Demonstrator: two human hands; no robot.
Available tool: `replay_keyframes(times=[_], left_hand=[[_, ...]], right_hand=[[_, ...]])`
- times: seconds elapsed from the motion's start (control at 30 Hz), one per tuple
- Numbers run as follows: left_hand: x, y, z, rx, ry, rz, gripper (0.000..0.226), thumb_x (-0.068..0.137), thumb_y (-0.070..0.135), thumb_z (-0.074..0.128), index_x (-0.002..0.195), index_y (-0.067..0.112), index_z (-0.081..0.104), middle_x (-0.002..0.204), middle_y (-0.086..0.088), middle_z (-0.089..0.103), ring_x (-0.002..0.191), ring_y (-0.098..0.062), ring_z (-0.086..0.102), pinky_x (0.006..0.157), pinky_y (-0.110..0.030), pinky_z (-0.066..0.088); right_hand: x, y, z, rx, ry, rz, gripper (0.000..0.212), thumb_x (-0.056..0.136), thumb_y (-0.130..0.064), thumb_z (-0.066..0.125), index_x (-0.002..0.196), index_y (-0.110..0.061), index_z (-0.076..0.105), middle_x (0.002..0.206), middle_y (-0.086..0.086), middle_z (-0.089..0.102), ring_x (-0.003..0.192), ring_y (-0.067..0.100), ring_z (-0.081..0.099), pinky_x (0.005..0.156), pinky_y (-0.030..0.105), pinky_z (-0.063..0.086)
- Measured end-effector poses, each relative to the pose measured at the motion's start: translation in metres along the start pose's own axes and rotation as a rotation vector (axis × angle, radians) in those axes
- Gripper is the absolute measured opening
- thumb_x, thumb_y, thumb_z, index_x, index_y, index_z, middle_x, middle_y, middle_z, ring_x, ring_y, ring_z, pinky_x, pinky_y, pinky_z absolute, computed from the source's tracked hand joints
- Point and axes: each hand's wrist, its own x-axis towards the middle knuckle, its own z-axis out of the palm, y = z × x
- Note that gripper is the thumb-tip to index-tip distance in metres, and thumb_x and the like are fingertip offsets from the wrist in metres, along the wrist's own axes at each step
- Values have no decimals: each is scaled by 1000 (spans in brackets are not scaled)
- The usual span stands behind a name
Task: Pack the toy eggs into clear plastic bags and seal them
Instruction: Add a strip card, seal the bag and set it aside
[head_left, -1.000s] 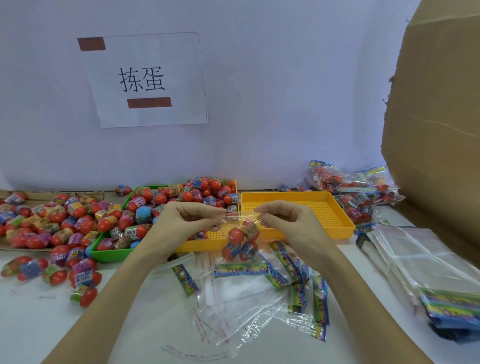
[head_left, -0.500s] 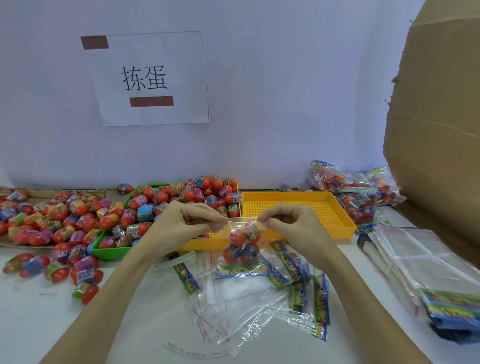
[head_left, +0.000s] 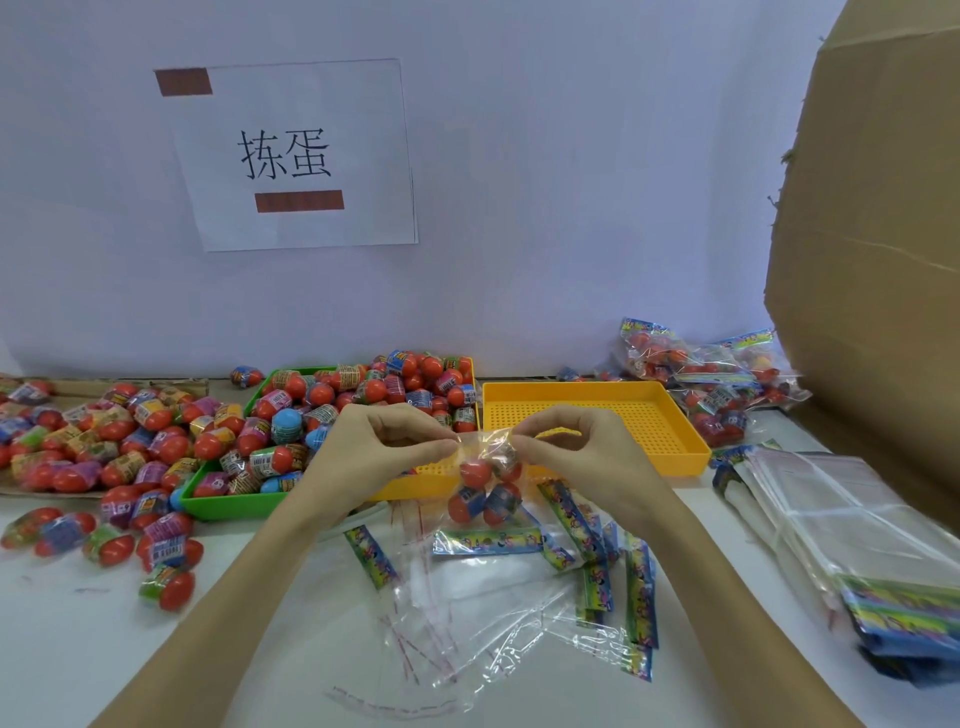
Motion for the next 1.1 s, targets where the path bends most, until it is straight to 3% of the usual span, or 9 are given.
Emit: replay_keyframes(times=[0.13, 0.37, 0.47, 0.57, 0.63, 0.7, 0.8, 0.97, 1.1], left_hand=[[0, 0, 3, -37, 20, -1, 15, 78, 28, 88, 93, 27, 86, 96, 2, 83, 94, -14, 79, 81, -19, 60], [-1, 0, 2, -68, 45, 54, 13, 82, 24, 87, 94, 27, 84, 96, -1, 82, 92, -16, 79, 81, -20, 61], [0, 0, 5, -185, 62, 25, 26, 85, 32, 88, 110, 32, 81, 101, -3, 81, 97, -19, 78, 84, -23, 61], [2, -1, 11, -305, 3, -103, 47, 84, 49, 86, 127, 36, 74, 113, -6, 80, 107, -25, 76, 94, -35, 62], [3, -2, 13, -258, -27, -145, 40, 87, 56, 81, 118, 31, 79, 114, -5, 80, 108, -24, 76, 95, -35, 61], [2, -3, 14, -260, -19, -147, 32, 90, 48, 79, 101, 19, 85, 104, -10, 81, 98, -22, 76, 89, -30, 61], [1, -1, 12, -184, 69, -81, 21, 91, 37, 78, 87, 17, 85, 87, -9, 79, 82, -16, 75, 78, -22, 60], [1, 4, 5, -36, 121, 44, 14, 89, 35, 78, 82, 24, 84, 76, -3, 78, 67, -10, 69, 67, -19, 57], [0, 4, 4, -38, 170, 102, 12, 92, 26, 77, 87, 17, 83, 74, -6, 76, 67, -18, 70, 67, -24, 60]], right_hand=[[0, 2, 2, -1, -15, 4, 9, 92, -14, 80, 100, -18, 79, 96, -2, 79, 93, 13, 75, 89, 31, 62], [-2, -3, 2, 95, -12, -35, 13, 93, -8, 78, 104, -13, 74, 97, 6, 74, 97, 26, 72, 91, 32, 60], [-3, -4, 4, 150, -6, -38, 18, 94, -9, 77, 109, -16, 73, 101, 9, 73, 99, 29, 72, 93, 35, 60], [-3, -4, 2, 207, 8, -34, 20, 95, -13, 77, 113, -19, 74, 100, 1, 74, 97, 18, 74, 88, 27, 60], [-3, -5, 2, 230, 30, -36, 20, 94, -15, 78, 113, -21, 75, 102, -3, 76, 98, 13, 75, 84, 22, 58], [-2, -6, 2, 238, 58, -35, 21, 94, -16, 79, 113, -22, 76, 104, -3, 77, 98, 13, 76, 82, 20, 58], [-3, -8, 3, 240, 68, -30, 22, 93, -18, 80, 113, -24, 77, 103, -1, 78, 96, 16, 77, 81, 20, 58], [-5, -9, 3, 214, 35, -56, 18, 95, -14, 77, 111, -22, 78, 98, 2, 77, 93, 19, 77, 81, 21, 58], [-4, -9, 2, 258, 16, -45, 20, 99, -11, 71, 118, -17, 75, 108, 2, 78, 101, 18, 77, 86, 23, 60]])
